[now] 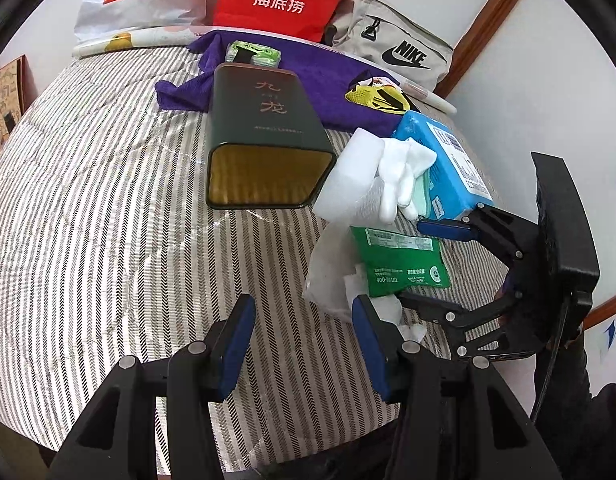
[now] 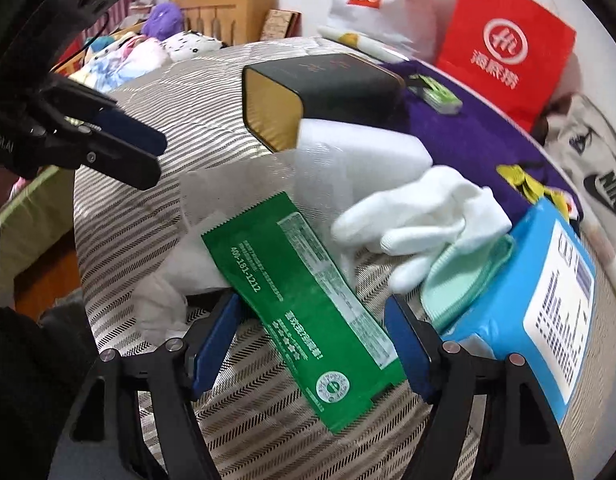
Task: Organize soft objects
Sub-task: 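Grasp the green packet with right while left grasps the white tissue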
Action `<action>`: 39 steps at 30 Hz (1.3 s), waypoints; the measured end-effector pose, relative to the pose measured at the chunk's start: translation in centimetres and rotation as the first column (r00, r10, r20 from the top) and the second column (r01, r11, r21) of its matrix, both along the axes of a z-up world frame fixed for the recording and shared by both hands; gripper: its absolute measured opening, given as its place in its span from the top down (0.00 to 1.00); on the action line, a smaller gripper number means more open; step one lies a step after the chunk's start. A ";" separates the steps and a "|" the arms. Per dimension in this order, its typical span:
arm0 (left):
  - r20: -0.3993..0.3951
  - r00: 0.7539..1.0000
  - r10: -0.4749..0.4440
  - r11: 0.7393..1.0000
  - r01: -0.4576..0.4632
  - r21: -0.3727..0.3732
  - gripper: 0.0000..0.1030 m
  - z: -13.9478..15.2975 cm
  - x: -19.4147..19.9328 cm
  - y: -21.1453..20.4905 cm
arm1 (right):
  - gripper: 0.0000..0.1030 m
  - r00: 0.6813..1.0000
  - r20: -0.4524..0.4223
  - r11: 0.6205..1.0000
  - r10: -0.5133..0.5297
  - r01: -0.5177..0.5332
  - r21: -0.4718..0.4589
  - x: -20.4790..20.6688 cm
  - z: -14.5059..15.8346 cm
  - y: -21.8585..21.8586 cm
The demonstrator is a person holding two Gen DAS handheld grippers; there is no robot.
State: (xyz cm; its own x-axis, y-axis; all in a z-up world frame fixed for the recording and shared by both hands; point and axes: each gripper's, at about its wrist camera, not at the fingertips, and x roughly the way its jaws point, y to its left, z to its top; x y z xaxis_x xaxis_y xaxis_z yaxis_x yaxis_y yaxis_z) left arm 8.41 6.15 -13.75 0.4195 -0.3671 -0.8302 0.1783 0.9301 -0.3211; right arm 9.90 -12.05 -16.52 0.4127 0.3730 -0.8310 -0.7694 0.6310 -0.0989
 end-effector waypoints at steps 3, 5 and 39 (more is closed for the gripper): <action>-0.006 1.000 -0.006 1.000 0.006 -0.006 0.53 -0.2 0.0 -0.1 | 0.65 0.999 -0.047 0.999 -0.006 0.008 0.038 0.1 0.4 -0.4; -0.006 1.000 -0.009 1.000 0.009 -0.005 0.53 -0.3 -0.2 -0.2 | 0.93 0.997 -0.075 0.999 -0.023 0.027 0.047 -0.1 0.7 -0.8; 0.059 0.998 -0.033 0.994 0.027 0.107 0.78 -0.7 -2.6 -4.7 | 0.30 0.932 -0.049 0.905 -0.360 0.362 0.225 -4.8 1.1 -9.6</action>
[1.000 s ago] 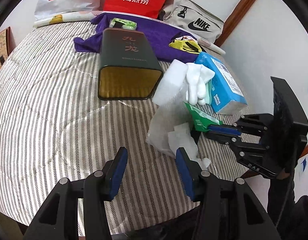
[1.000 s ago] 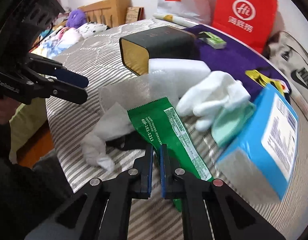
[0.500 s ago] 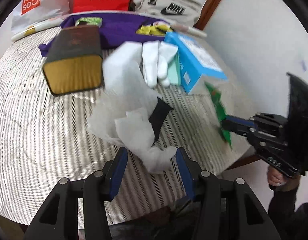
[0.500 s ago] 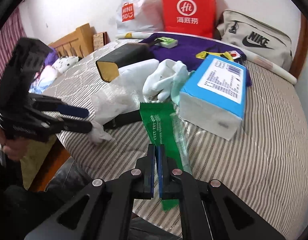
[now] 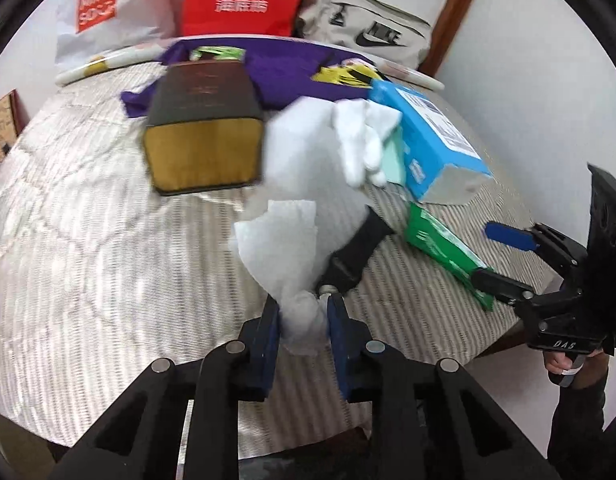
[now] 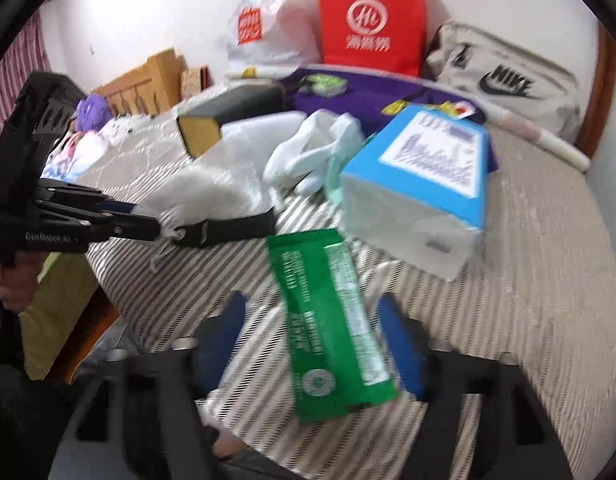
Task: Organize soft objects
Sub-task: 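Grasp the green packet with right while left grasps the white tissue, then carry the green packet toward the yellow bag with right while left carries the tissue to the towel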
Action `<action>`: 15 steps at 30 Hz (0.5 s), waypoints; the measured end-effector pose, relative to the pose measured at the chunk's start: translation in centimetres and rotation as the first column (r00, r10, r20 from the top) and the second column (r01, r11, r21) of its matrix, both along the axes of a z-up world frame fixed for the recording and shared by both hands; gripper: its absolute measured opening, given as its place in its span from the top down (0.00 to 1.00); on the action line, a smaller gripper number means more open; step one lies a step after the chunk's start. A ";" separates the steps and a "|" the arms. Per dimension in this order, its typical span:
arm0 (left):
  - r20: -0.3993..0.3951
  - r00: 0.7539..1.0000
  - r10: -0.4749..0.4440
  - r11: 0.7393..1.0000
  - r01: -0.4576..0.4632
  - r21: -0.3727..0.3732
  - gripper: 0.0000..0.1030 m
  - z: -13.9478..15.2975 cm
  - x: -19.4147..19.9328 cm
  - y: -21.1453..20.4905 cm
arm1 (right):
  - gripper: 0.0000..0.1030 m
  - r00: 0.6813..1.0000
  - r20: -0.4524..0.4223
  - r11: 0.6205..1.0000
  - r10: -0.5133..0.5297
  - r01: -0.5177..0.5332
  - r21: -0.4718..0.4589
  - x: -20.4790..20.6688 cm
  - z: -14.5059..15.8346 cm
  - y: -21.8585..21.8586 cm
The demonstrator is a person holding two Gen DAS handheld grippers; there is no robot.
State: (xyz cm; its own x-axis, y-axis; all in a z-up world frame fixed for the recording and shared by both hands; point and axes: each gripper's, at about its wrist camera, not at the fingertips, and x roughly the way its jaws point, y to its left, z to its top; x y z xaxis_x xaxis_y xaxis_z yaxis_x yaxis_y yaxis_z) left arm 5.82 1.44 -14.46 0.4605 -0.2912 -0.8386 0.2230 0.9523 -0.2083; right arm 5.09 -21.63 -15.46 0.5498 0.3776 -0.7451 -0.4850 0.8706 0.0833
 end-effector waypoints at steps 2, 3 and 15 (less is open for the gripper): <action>0.005 1.000 0.023 1.000 -0.023 -0.005 0.78 0.2 -0.1 1.1 | 0.30 1.000 -0.020 1.000 -0.010 0.011 0.009 0.4 -0.4 -0.5; 0.006 1.000 0.031 1.000 -0.031 -0.004 0.78 0.1 0.1 1.4 | 0.30 0.999 -0.035 1.000 -0.015 0.015 0.014 0.7 -0.7 -0.5; -0.012 0.993 0.120 0.992 -0.120 -0.029 0.78 -1.0 0.4 5.1 | 0.67 0.998 -0.024 0.997 -0.061 0.060 -0.052 0.7 -2.5 0.9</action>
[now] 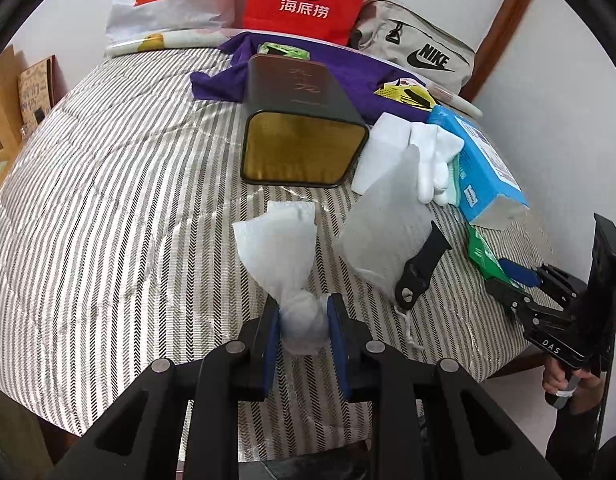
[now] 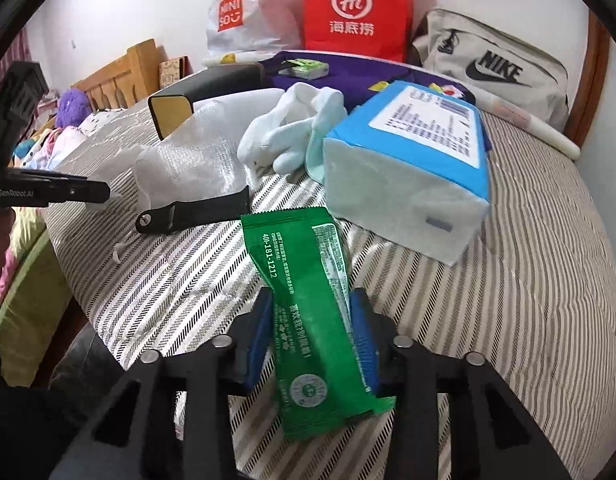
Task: Organize soft objects
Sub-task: 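Carry the green packet toward the yellow bag with right while left carries the tissue to the towel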
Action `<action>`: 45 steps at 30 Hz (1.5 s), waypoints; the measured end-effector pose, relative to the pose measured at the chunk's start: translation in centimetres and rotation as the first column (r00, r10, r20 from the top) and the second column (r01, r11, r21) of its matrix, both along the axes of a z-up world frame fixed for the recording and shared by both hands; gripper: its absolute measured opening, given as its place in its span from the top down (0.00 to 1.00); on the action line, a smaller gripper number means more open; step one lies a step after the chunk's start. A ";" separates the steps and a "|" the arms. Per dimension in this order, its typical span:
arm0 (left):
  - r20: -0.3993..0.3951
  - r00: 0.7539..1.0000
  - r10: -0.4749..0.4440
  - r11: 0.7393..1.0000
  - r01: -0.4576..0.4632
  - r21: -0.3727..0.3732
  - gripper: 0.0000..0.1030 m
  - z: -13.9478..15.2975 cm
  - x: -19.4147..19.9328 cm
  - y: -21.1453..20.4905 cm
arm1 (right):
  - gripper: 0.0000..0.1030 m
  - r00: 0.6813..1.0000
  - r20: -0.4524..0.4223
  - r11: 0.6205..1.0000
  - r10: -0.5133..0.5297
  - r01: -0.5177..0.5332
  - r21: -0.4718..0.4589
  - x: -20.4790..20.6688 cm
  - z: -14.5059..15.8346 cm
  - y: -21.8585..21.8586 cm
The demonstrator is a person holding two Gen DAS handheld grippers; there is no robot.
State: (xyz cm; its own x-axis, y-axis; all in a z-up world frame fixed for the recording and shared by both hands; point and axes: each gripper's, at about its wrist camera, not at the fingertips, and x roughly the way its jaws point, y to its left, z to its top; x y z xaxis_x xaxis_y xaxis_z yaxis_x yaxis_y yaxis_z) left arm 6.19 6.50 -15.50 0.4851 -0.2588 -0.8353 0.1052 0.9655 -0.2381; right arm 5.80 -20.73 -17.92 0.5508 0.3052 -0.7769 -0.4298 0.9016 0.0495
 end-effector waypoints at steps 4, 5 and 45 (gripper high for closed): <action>0.009 1.000 -0.008 1.000 0.008 -0.021 0.78 -0.3 0.2 -0.1 | 0.73 0.999 -0.021 0.999 -0.031 0.032 0.040 -0.2 0.1 -1.0; 0.009 1.000 -0.012 1.000 0.012 -0.025 0.78 -0.3 0.2 -0.1 | 0.73 0.999 -0.030 0.998 -0.036 0.037 0.053 -0.2 0.2 -1.1; 0.130 0.990 0.055 0.997 -0.048 -0.056 0.78 9.4 5.3 2.7 | 0.73 0.994 0.061 0.982 -0.090 0.078 0.170 6.1 11.8 -3.1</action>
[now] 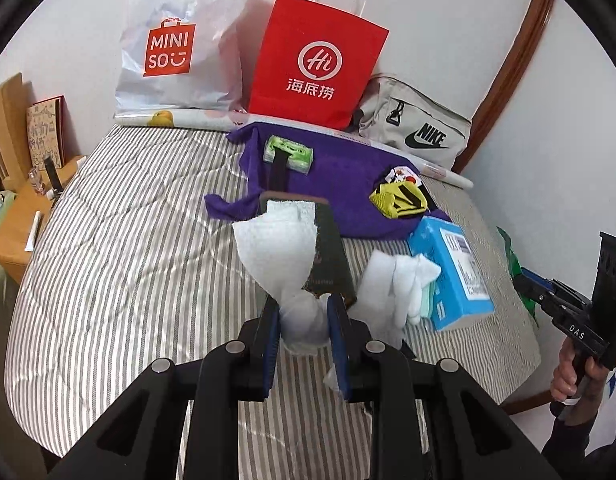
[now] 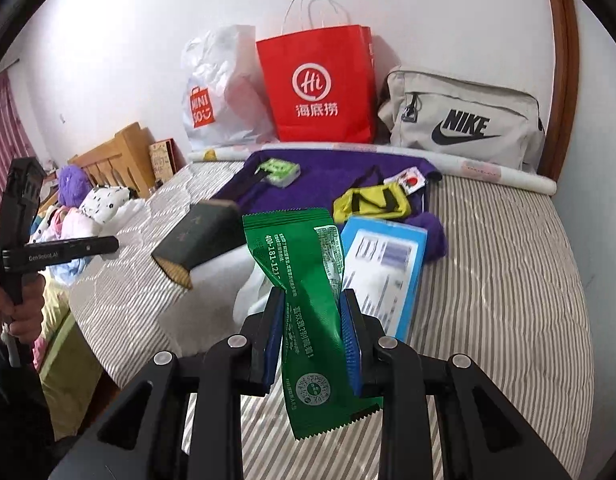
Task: Organize soft objects
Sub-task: 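Carry the green packet toward the yellow bag with right while left carries the tissue to the towel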
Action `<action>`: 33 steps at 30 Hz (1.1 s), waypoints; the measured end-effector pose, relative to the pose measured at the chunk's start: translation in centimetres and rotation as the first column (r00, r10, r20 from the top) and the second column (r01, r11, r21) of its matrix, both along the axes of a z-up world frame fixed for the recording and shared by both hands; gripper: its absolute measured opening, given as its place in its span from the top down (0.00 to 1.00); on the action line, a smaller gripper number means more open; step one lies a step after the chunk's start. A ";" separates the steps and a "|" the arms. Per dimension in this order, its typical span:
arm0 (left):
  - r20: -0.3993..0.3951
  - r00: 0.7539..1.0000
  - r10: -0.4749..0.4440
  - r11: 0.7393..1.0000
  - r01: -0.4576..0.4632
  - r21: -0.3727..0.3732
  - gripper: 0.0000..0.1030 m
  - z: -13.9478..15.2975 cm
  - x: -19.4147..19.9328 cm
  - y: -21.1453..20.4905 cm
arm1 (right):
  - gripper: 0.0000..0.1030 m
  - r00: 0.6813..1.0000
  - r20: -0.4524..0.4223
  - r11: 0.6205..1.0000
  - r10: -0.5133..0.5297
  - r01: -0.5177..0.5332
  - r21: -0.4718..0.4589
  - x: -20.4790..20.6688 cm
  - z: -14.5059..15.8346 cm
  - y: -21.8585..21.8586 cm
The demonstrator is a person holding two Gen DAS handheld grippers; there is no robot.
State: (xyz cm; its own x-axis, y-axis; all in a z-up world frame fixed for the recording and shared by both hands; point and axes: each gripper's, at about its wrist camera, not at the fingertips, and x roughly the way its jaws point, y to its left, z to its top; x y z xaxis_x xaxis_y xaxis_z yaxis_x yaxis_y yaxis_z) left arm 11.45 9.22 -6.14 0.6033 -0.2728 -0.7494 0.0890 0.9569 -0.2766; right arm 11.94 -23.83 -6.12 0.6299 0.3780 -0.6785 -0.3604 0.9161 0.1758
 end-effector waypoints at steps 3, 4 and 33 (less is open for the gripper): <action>-0.003 1.000 0.006 1.000 -0.006 -0.004 0.78 0.2 1.2 0.0 | 0.73 1.000 0.009 1.000 0.000 0.000 -0.004 1.2 0.6 0.1; -0.005 1.000 0.007 1.000 -0.007 -0.005 0.78 0.3 1.7 0.0 | 0.73 1.000 0.011 1.000 0.001 -0.001 -0.004 1.5 0.7 0.1; -0.033 0.999 -0.044 0.998 0.045 0.033 0.78 0.9 15.4 -2.7 | 0.73 0.999 -0.013 0.998 -0.034 0.033 -0.053 16.7 -0.3 0.9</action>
